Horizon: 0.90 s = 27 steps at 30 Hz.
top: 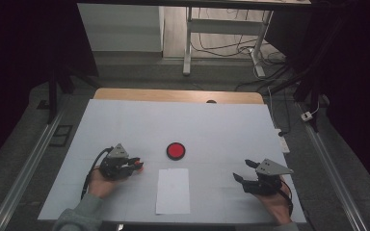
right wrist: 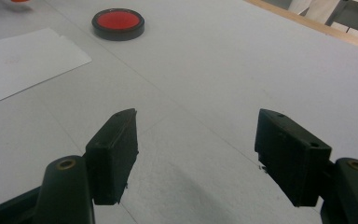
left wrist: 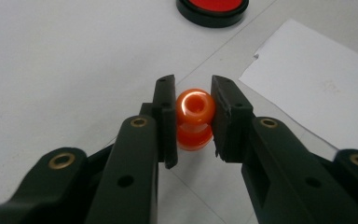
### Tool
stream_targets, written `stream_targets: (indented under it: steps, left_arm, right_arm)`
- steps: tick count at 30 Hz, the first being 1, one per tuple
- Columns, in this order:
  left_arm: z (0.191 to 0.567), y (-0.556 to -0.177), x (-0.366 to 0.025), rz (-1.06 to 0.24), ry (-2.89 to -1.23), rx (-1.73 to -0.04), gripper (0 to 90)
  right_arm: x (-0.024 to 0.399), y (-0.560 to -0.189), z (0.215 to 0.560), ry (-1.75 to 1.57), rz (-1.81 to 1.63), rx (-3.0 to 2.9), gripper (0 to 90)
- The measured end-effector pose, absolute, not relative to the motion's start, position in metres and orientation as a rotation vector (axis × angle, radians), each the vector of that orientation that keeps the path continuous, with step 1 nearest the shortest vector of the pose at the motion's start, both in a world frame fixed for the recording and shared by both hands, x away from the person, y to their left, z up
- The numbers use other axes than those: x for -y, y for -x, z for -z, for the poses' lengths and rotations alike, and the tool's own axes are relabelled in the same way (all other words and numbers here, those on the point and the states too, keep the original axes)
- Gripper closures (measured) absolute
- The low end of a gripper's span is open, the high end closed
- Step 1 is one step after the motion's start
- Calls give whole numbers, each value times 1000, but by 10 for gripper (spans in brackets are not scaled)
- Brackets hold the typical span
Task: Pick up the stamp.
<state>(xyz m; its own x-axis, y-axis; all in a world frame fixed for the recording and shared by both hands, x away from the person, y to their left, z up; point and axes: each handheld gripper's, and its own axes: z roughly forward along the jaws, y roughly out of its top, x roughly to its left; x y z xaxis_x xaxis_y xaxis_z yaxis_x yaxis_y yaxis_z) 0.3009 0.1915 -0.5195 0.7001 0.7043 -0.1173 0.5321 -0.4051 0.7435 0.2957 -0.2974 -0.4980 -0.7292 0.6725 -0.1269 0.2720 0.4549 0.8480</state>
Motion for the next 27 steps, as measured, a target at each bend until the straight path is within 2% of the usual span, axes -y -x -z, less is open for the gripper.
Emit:
stream_targets:
  steps: [27]
  left_arm:
    - [493, -289, -184, -276, -2011, -842, 727]
  right_arm:
    - [292, -297, 501, -775, -1207, -2273, 299]
